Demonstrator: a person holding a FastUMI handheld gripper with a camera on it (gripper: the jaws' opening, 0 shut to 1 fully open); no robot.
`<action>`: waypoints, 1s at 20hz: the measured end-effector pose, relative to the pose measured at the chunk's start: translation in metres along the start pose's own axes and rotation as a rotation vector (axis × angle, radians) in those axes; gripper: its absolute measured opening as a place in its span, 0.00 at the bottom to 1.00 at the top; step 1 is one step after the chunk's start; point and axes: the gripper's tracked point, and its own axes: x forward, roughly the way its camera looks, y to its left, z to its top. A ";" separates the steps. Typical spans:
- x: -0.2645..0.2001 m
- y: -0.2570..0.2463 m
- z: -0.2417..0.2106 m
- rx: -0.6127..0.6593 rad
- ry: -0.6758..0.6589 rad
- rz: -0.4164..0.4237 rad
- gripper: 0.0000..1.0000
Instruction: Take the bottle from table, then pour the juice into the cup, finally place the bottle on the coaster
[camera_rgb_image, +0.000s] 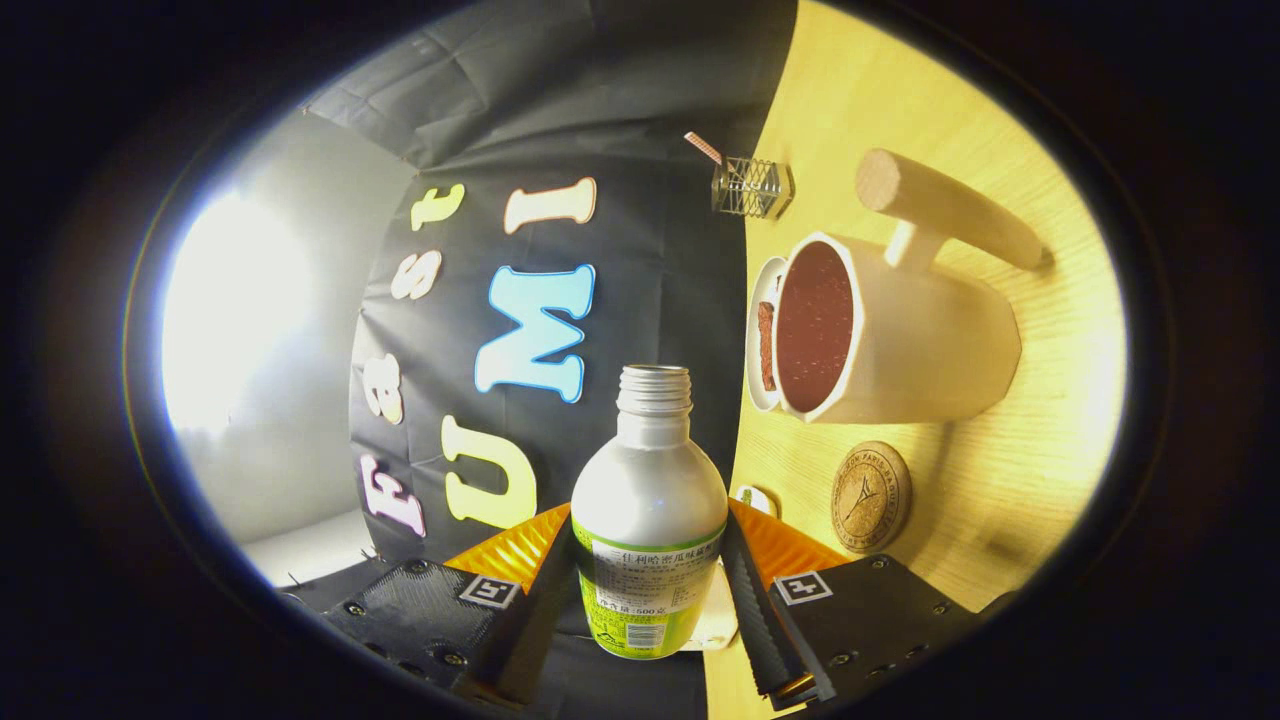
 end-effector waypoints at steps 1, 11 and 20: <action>0.000 -0.001 -0.002 0.009 -0.002 0.000 0.77; 0.001 0.005 0.003 0.137 -0.043 0.031 0.77; 0.005 0.012 0.001 0.221 -0.062 0.051 0.77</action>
